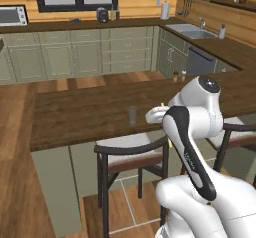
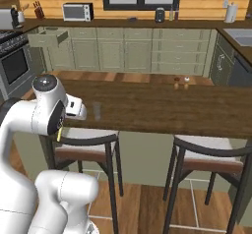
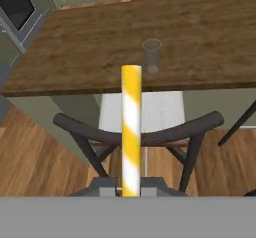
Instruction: Take a straw from the drawer in front and place it inside the glass cup on the dining counter.
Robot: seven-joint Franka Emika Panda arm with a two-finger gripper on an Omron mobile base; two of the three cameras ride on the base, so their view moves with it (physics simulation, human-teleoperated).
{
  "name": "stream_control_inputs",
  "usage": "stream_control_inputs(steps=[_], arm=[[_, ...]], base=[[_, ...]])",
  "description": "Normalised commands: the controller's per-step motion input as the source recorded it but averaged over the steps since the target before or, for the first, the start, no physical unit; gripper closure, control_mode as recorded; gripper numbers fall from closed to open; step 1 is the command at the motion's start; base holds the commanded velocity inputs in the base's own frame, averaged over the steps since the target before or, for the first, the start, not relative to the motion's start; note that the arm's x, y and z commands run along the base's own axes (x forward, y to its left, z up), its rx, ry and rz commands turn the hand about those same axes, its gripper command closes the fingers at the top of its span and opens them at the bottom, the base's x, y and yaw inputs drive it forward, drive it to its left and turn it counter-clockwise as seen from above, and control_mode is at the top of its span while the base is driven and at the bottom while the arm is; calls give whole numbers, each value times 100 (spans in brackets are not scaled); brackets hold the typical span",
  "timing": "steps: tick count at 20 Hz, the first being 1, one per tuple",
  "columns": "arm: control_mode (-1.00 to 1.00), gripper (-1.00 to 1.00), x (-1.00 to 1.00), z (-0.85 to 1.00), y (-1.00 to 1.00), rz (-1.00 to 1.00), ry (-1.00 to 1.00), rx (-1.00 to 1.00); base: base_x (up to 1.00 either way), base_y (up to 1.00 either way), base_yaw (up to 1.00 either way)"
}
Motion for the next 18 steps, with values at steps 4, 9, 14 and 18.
stream_control_inputs(steps=[4, 9, 14, 18], arm=[[100, 100, 0, 0, 0, 0, 0, 0], [100, 100, 0, 0, 0, 0, 0, 0], [100, 100, 0, 0, 0, 0, 0, 0], [-100, 100, 8, 34, 0, 4, -4, 0]], base=[[60, -9, 11], [72, -1, 5], [93, 0, 3], [36, 0, 2]])
